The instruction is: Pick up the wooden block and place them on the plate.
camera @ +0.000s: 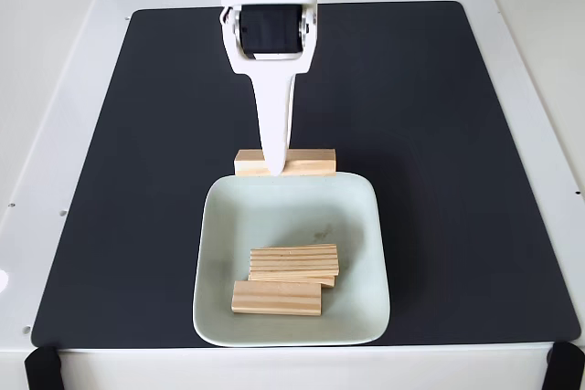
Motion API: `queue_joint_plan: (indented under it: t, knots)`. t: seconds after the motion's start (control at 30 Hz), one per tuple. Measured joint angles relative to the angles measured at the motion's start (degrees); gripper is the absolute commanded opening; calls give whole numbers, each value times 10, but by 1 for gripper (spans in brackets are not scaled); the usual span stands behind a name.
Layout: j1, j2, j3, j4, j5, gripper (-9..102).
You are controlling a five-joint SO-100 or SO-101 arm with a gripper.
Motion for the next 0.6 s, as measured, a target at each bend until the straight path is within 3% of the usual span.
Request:
queue_joint_plan:
  t: [0.6]
  knots:
    - [0, -138, -54, 0, -38, 0]
